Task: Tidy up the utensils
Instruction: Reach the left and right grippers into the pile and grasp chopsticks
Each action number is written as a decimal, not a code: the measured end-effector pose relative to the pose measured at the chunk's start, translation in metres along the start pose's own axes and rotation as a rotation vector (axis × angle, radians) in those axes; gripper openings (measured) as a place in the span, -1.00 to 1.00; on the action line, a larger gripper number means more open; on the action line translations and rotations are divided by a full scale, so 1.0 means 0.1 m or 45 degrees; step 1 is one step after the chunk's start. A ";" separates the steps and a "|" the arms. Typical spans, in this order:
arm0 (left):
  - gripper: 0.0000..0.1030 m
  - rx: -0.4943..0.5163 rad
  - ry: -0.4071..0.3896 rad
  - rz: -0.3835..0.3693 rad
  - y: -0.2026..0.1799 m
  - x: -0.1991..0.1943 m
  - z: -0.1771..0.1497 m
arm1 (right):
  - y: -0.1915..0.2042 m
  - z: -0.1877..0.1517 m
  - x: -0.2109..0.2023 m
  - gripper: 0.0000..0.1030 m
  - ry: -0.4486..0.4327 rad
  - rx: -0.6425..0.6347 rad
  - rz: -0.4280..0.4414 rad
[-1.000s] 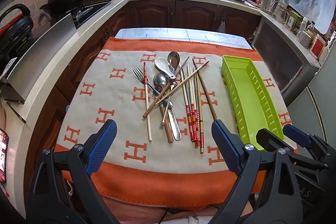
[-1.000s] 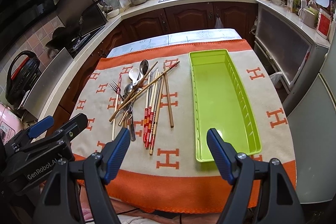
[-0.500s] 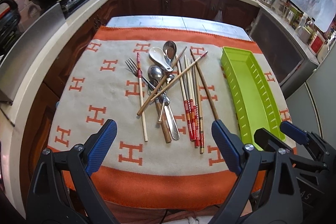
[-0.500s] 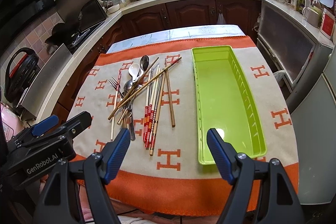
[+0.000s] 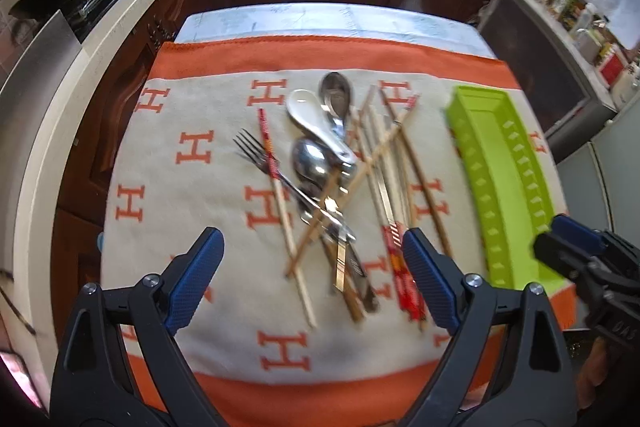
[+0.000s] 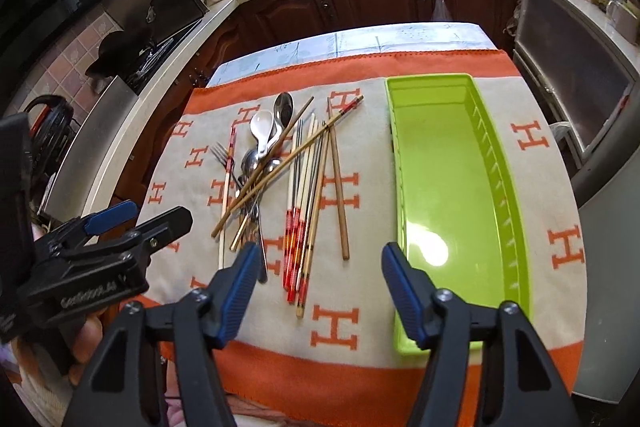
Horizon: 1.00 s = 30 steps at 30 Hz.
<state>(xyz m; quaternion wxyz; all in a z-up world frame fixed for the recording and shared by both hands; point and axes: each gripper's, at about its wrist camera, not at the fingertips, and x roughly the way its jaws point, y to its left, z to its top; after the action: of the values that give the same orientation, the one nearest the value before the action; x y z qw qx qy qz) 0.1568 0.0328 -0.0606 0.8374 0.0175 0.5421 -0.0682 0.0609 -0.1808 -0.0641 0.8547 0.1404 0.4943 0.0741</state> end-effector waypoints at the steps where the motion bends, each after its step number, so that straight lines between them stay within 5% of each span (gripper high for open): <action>1: 0.69 -0.005 0.020 -0.009 0.06 0.08 0.10 | -0.01 0.06 0.02 0.13 0.002 0.000 0.006; 12: 0.46 -0.047 0.161 -0.060 0.39 0.72 0.59 | -0.10 0.70 0.57 -0.23 0.160 0.102 0.071; 17: 0.06 -0.098 0.268 -0.071 0.51 1.03 0.58 | -0.03 0.83 0.88 -0.32 0.246 0.157 0.133; 30: -0.34 -0.149 0.398 -0.120 0.48 1.50 0.40 | -0.02 0.98 1.75 -0.61 0.454 0.421 0.304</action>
<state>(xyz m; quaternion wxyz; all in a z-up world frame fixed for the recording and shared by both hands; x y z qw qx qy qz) 0.2600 0.0614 -0.1823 0.7382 -0.0462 0.6691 -0.0722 0.2335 -0.1525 -0.1629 0.7049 0.3202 0.6222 0.1163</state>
